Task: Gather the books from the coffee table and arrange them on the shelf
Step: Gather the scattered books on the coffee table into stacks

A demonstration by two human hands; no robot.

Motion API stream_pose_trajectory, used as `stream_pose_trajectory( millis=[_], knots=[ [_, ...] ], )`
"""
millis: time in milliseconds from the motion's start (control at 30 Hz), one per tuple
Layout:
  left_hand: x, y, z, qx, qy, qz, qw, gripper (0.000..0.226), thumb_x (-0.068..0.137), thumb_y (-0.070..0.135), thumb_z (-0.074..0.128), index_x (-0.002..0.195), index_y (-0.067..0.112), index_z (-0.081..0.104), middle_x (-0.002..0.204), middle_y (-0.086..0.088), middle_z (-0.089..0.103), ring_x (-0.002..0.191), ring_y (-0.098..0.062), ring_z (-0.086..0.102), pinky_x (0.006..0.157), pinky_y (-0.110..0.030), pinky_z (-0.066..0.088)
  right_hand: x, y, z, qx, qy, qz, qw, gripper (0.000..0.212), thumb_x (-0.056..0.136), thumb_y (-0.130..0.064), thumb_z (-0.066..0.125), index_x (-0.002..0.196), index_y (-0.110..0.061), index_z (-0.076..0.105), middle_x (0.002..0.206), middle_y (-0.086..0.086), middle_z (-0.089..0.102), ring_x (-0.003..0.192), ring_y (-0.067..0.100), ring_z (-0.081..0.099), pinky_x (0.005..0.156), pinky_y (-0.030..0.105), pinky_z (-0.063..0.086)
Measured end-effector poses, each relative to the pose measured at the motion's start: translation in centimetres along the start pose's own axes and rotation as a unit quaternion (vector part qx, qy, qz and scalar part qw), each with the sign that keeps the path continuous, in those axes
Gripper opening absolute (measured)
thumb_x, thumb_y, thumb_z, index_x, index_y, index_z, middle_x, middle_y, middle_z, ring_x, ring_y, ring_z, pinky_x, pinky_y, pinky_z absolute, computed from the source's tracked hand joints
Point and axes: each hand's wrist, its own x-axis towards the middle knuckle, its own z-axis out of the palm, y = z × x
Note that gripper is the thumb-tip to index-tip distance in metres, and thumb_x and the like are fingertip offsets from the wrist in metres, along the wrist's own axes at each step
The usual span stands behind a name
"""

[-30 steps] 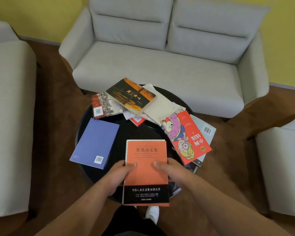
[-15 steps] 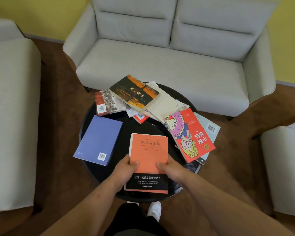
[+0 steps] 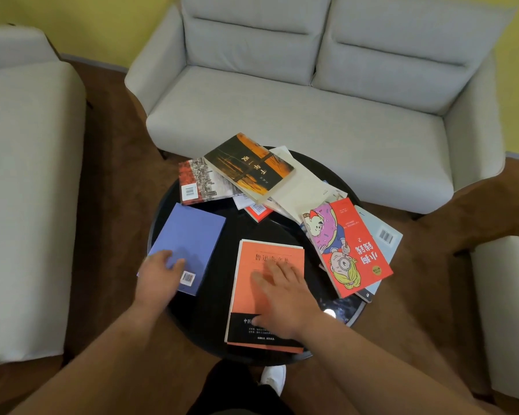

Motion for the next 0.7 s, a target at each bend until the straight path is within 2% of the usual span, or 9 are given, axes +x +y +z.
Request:
stream_pose_trajectory(
  millis=[67, 100, 200, 333, 433, 500, 600, 700],
  knots=[
    [2.6, -2.0, -0.9, 0.074, 0.007, -0.038, 0.996, 0.058, 0.093, 0.038, 0.062, 0.140, 0.009, 0.045, 0.140, -0.016, 0.051, 0.125, -0.036, 0.052, 0.101, -0.047, 0.046, 0.4, -0.1, 0.4, 0.007, -0.016, 0.020, 1.000, 0.091, 0.085, -0.062, 0.066, 0.155, -0.034, 0.015, 0.171, 0.009, 0.000, 0.157, 0.034, -0.009, 0.123, 0.049, -0.010],
    [3.4, -2.6, -1.1, 0.084, -0.018, -0.058, 0.995, 0.062, 0.091, 0.039, 0.064, 0.141, 0.010, 0.042, 0.142, -0.016, 0.049, 0.127, -0.037, 0.050, 0.102, -0.049, 0.045, 0.4, -0.1, 0.5, 0.008, -0.018, 0.024, 1.000, 0.093, 0.085, -0.063, 0.066, 0.156, -0.035, 0.013, 0.172, 0.008, -0.001, 0.157, 0.033, -0.010, 0.123, 0.049, -0.011],
    [4.4, -3.9, -0.3, 0.050, -0.087, -0.076, 0.992, 0.068, 0.090, 0.037, 0.066, 0.144, 0.012, 0.033, 0.144, -0.015, 0.044, 0.130, -0.037, 0.048, 0.103, -0.048, 0.044, 0.6, 0.3, 0.7, 0.004, -0.024, 0.023, 0.999, 0.093, 0.085, -0.063, 0.066, 0.157, -0.036, 0.013, 0.172, 0.007, -0.001, 0.157, 0.033, -0.010, 0.123, 0.049, -0.011],
    [5.1, -4.1, -0.6, 0.056, -0.061, -0.087, 0.993, 0.069, 0.082, 0.040, 0.075, 0.135, 0.011, 0.041, 0.130, -0.015, 0.054, 0.114, -0.036, 0.057, 0.093, -0.045, 0.050, 0.7, 0.3, 0.8, 0.011, -0.036, 0.030, 0.999, 0.096, 0.085, -0.064, 0.065, 0.158, -0.038, 0.010, 0.172, 0.004, -0.004, 0.157, 0.031, -0.013, 0.122, 0.048, -0.013],
    [4.6, -4.0, -1.0, 0.045, -0.092, -0.090, 0.991, 0.059, 0.080, 0.041, 0.077, 0.123, 0.012, 0.049, 0.113, -0.008, 0.059, 0.104, -0.029, 0.060, 0.088, -0.039, 0.049, 0.7, 0.5, 0.7, 0.017, -0.042, 0.034, 0.998, 0.097, 0.085, -0.065, 0.065, 0.159, -0.038, 0.009, 0.172, 0.003, -0.005, 0.157, 0.029, -0.014, 0.121, 0.047, -0.015],
    [3.5, -4.3, -1.0, -0.062, -0.134, -0.090, 0.985, 0.047, 0.083, 0.033, 0.076, 0.118, 0.010, 0.055, 0.111, -0.004, 0.061, 0.104, -0.025, 0.061, 0.088, -0.038, 0.052, 0.7, 0.5, 0.7, 0.017, -0.046, 0.034, 0.998, 0.098, 0.085, -0.065, 0.065, 0.159, -0.039, 0.008, 0.172, 0.002, -0.005, 0.157, 0.028, -0.014, 0.122, 0.047, -0.014],
    [0.8, -4.0, -1.8, -0.277, -0.178, -0.118, 0.937, 0.034, 0.092, 0.019, 0.066, 0.123, 0.013, 0.053, 0.117, -0.007, 0.062, 0.103, -0.026, 0.062, 0.076, -0.042, 0.058, 0.8, 0.5, 0.6, 0.024, -0.054, 0.036, 0.998, 0.098, 0.085, -0.065, 0.065, 0.160, -0.039, 0.006, 0.172, 0.001, -0.006, 0.157, 0.027, -0.015, 0.122, 0.047, -0.014],
    [-1.4, -3.7, -3.2, -0.342, -0.159, -0.113, 0.919, 0.034, 0.095, 0.014, 0.061, 0.128, 0.016, 0.049, 0.123, -0.009, 0.060, 0.109, -0.030, 0.062, 0.075, -0.046, 0.060, 0.6, 0.4, 0.1, 0.018, -0.059, 0.029, 0.998, 0.097, 0.087, -0.063, 0.064, 0.160, -0.037, 0.006, 0.172, 0.002, -0.007, 0.157, 0.028, -0.016, 0.121, 0.047, -0.015]
  ],
)
